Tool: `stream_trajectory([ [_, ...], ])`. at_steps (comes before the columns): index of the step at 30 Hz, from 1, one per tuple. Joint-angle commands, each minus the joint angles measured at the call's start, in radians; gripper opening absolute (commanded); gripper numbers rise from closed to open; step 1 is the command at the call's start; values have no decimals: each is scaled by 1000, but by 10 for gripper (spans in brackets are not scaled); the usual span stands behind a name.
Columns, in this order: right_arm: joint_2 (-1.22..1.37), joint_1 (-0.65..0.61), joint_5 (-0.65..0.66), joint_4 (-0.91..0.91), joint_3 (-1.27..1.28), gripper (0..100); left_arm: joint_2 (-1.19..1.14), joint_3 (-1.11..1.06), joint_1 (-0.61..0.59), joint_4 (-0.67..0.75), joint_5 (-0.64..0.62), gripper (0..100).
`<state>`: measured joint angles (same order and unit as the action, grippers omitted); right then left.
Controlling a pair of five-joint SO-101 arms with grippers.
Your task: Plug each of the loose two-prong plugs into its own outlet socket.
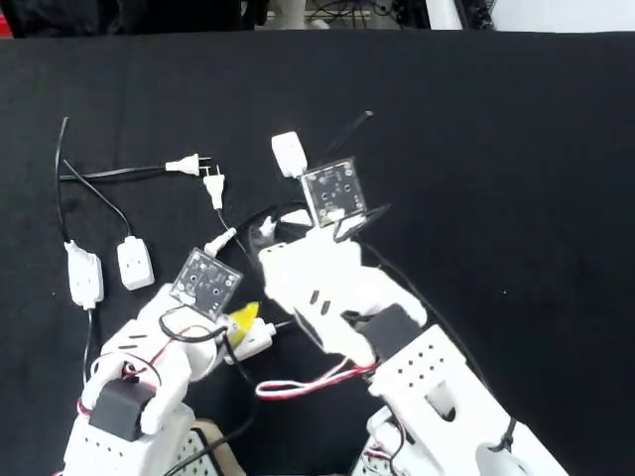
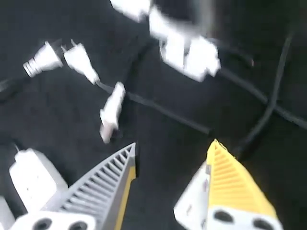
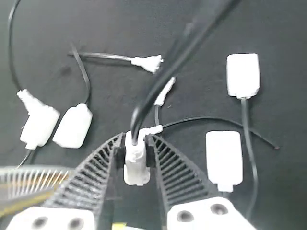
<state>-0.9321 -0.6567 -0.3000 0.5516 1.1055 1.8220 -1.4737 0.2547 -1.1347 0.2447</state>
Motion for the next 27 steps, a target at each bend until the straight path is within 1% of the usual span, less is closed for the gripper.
stream_trajectory([
  [1, -31, -78, -9, 38, -13, 12, 3, -25, 16, 144, -23, 239],
  [4, -28, -94, -5, 75, -22, 12, 3, -68, 1, 210, -60, 240],
  [6, -30, -94, -5, 101, -30, 12, 3, -68, -33, 224, -74, 240],
  [10, -30, -95, -2, 175, -73, 12, 3, -77, -59, 256, -95, 240],
  [15, -24, -97, 3, 264, -125, 12, 3, -77, -67, 258, -97, 240],
  [17, -24, -97, 28, 282, -130, 12, 3, -77, -67, 258, -97, 240],
  [25, -22, -155, 43, 299, -131, 12, 3, -76, -67, 258, -97, 240],
  [27, -22, -155, 69, 302, -130, 12, 3, -76, -67, 258, -97, 240],
])
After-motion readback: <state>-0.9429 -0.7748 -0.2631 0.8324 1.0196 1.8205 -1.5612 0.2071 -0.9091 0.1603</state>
